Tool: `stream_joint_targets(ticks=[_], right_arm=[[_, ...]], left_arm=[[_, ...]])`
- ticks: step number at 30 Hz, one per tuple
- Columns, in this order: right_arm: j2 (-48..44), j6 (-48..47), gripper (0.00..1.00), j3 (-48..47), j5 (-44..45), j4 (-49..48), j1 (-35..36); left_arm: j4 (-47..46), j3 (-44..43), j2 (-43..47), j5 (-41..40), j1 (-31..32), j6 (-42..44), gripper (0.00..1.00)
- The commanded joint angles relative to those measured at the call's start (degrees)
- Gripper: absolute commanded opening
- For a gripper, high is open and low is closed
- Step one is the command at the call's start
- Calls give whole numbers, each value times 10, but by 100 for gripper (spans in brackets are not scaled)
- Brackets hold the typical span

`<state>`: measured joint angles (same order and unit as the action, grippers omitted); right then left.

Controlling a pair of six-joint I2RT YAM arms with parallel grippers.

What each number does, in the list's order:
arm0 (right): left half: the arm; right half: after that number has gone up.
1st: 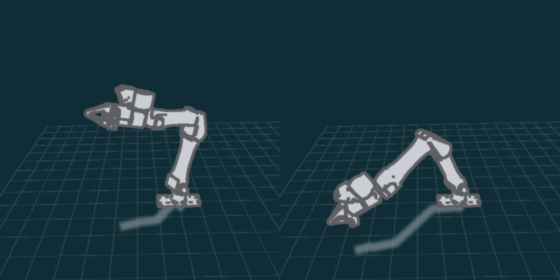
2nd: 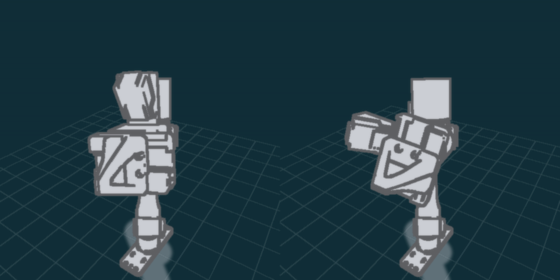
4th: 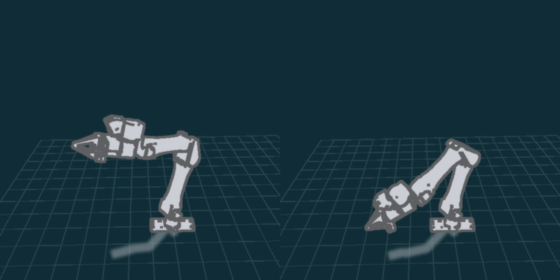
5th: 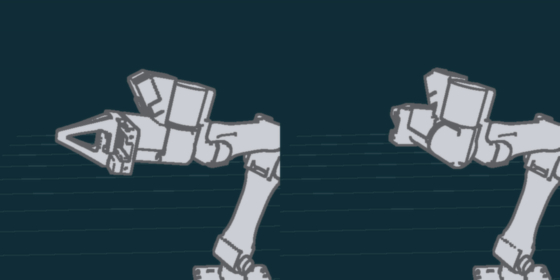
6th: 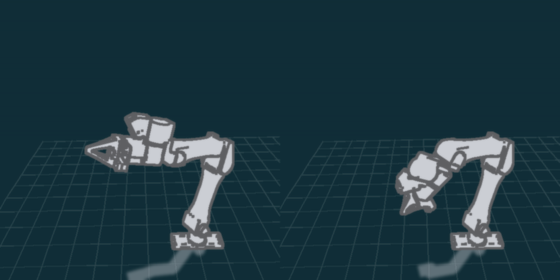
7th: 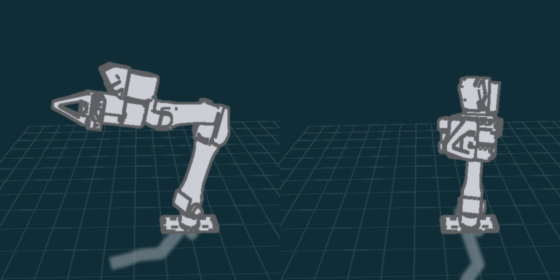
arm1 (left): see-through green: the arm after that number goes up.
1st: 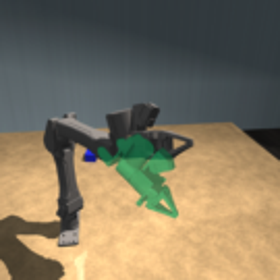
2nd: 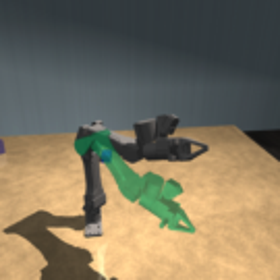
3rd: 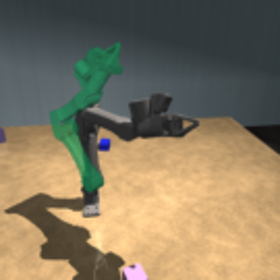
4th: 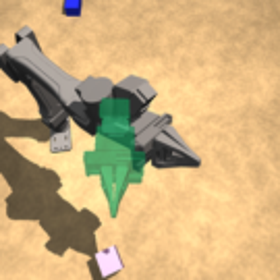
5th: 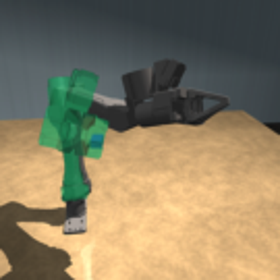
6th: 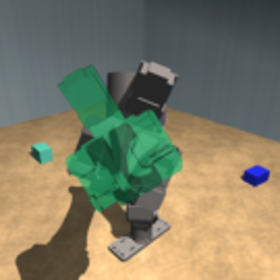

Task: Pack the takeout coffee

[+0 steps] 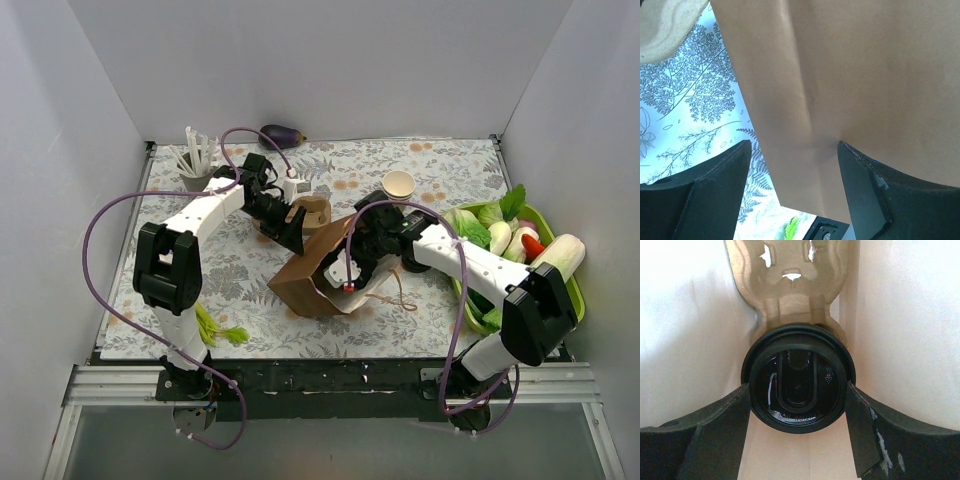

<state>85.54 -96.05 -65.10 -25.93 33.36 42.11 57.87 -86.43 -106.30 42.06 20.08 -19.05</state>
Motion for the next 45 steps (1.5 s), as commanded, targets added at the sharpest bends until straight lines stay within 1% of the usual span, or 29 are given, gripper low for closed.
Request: stream_joint_targets(ticks=[1,7,11,20,24,25,28,31,35,41,45], right_arm=[[23,-22,1,-36,-4,28,-2],[50,-41,1,-60,-8,68,-3],[70,-44,1,-106,-9,158,-2],[96,-41,1,-151,11,266,12],[110,-37,1,-180,22,323,20],[114,-35,1,-196,23,356,22],[136,-31,1,-217,28,409,26],[144,-17,1,-223,13,415,27],[153,2,1,-209,-16,378,27],[176,31,1,-217,-46,365,24],[166,43,1,-202,-51,339,18]], left_arm=[[12,-24,47,-29,-3,10,70],[22,-35,70,-63,-7,2,71],[27,-54,83,-87,-23,2,72],[14,-65,106,-66,-29,-19,73],[6,-46,129,-71,-29,-17,73],[4,-41,137,-72,-29,-16,73],[-3,-21,149,-71,-29,-19,73],[-12,-3,167,-71,-29,-24,73],[-21,16,185,-71,-29,-29,73],[-16,19,195,-74,-27,-29,73],[-15,17,196,-71,-26,-27,73]])
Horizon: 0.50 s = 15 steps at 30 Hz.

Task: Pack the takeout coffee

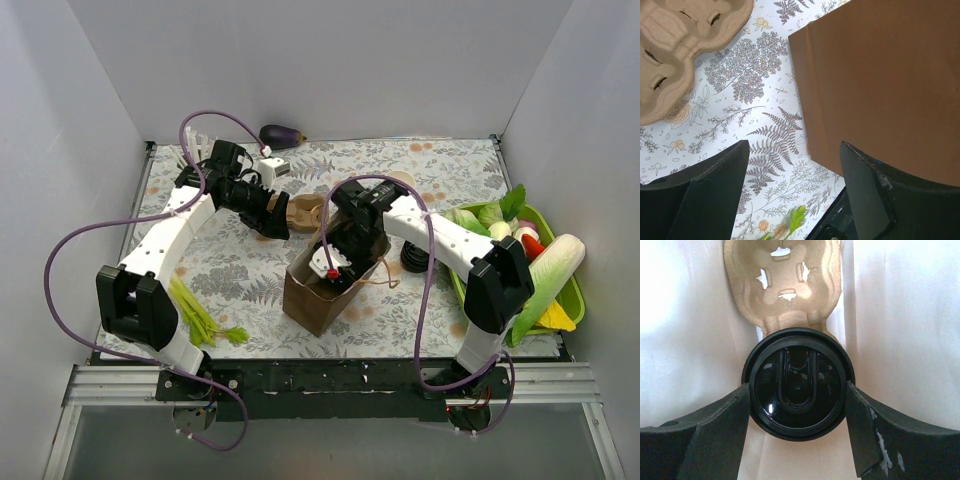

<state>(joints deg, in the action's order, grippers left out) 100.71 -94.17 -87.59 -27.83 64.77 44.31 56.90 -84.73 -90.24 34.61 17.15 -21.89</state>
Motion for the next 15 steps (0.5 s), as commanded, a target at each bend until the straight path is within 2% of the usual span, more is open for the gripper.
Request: stream_joint_targets(ticks=[1,9,13,15], right_arm=[[12,27,1,30,-28,21,-5],[-38,64,1,84,-70,-35,-38],[-55,91,1,113,-84,-81,-40],[-38,114,1,110,-82,-87,-40]], left_arm=[[-8,0,37,7,3,3,73],[-49,11,50,57,3,13,73],[-77,8,77,127,3,32,75],[-87,-24,84,164,3,30,76]])
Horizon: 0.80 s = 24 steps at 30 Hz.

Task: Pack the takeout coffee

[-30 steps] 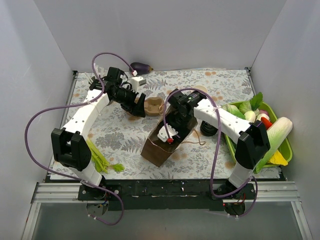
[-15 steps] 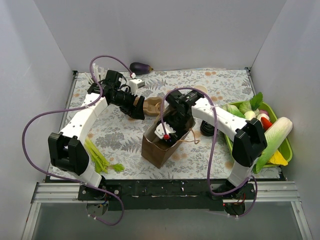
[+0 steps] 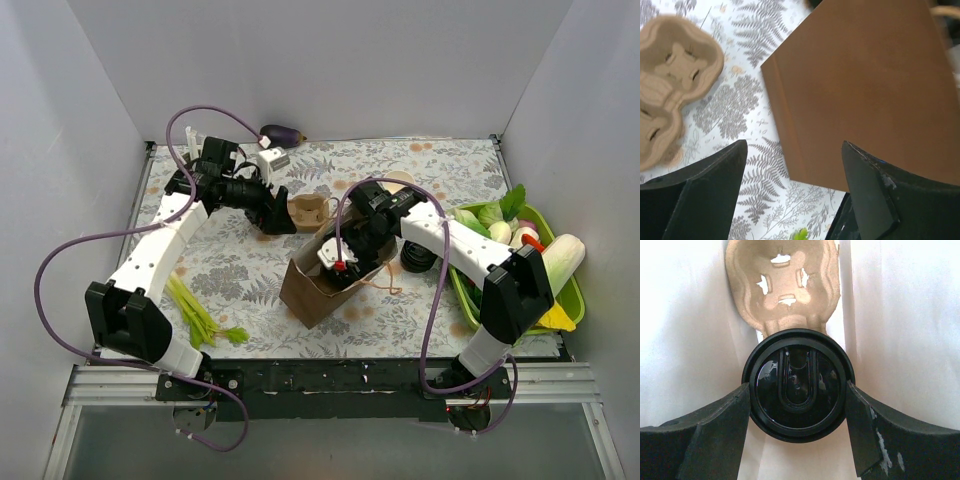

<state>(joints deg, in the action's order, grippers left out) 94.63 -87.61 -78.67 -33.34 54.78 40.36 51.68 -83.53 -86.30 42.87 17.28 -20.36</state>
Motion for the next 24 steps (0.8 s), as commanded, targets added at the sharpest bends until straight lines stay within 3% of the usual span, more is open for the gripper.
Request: stream_joint_targets(ticks=[1,7,14,24], right_arm=[[27,55,1,17,-25,11,0],[39,99,1,-4,-21,0,-3],[28,151,1,7,-21,-40,-5],[21,186,1,43,-17,-81,-14]], left_arm=[[-36,-57,44,97,1,9,77],[-36,-111,30,136,1,6,79],[116,-151,-5,143,1,100,79],[189,-158,-31,100,17,151,75]])
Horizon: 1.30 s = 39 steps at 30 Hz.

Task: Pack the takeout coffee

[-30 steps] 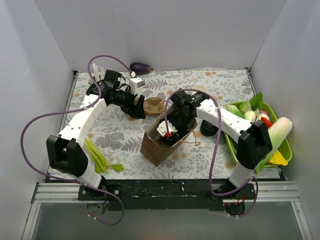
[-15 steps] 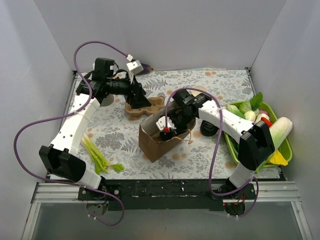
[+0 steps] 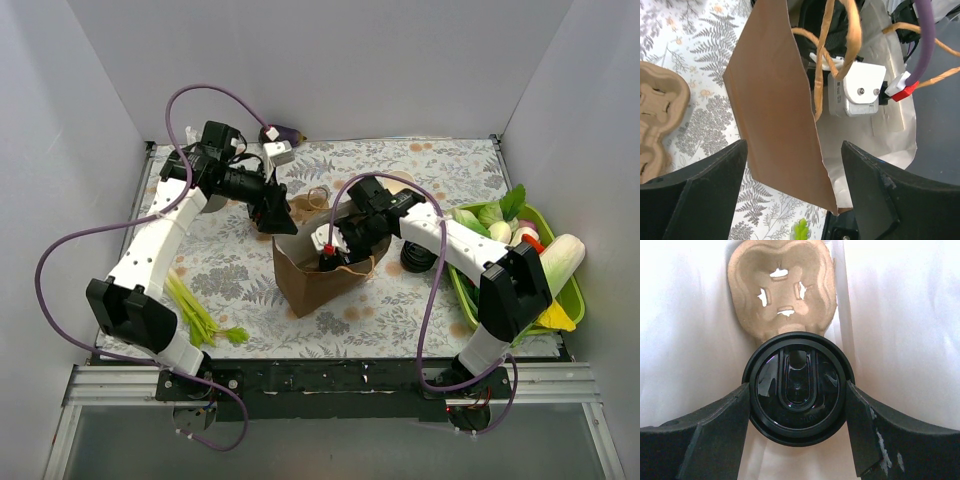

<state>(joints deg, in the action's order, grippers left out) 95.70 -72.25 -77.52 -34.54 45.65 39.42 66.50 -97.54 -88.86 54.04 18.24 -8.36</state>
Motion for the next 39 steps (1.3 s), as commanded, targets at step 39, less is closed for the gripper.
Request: stream_joint_targets(ticks=[39], right_arm=[[-14,76,14,75,-22,-36,-16]], left_arm=[[34,-11,-3,-58,9,14,39]])
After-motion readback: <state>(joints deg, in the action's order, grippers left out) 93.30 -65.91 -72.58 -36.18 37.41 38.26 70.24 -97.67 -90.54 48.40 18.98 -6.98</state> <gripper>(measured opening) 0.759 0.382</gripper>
